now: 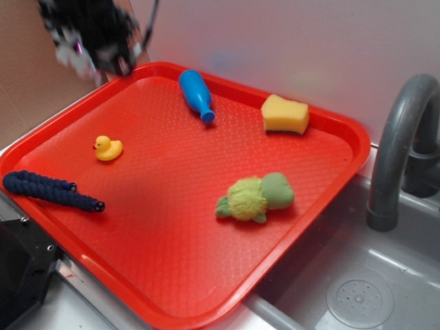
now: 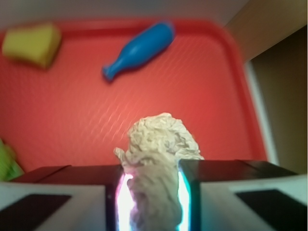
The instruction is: Grab the white paper.
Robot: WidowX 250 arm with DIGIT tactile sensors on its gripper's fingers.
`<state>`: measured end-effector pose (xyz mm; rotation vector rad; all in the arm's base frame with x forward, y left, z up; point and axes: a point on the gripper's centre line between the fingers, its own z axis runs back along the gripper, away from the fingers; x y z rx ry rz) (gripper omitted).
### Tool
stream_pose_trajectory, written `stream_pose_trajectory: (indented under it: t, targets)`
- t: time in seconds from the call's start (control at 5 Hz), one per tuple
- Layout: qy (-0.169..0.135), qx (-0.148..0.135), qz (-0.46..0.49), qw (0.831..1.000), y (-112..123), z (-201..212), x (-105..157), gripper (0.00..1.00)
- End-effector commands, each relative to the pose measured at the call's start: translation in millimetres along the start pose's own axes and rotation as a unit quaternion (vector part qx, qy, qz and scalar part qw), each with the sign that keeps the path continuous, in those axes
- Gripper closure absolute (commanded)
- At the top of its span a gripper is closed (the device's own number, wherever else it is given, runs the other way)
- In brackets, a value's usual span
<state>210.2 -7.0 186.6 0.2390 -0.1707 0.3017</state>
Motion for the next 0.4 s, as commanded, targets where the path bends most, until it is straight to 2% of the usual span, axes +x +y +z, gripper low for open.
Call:
stream_pose_trajectory:
  t: [0.0, 0.2]
  targets:
    - [-0.013, -0.065, -0.015, 0.998, 31.7, 64.8, 12.2, 1.0]
    - [-0.002, -0.089, -0.069, 0.994, 27.8, 62.7, 9.7, 1.0]
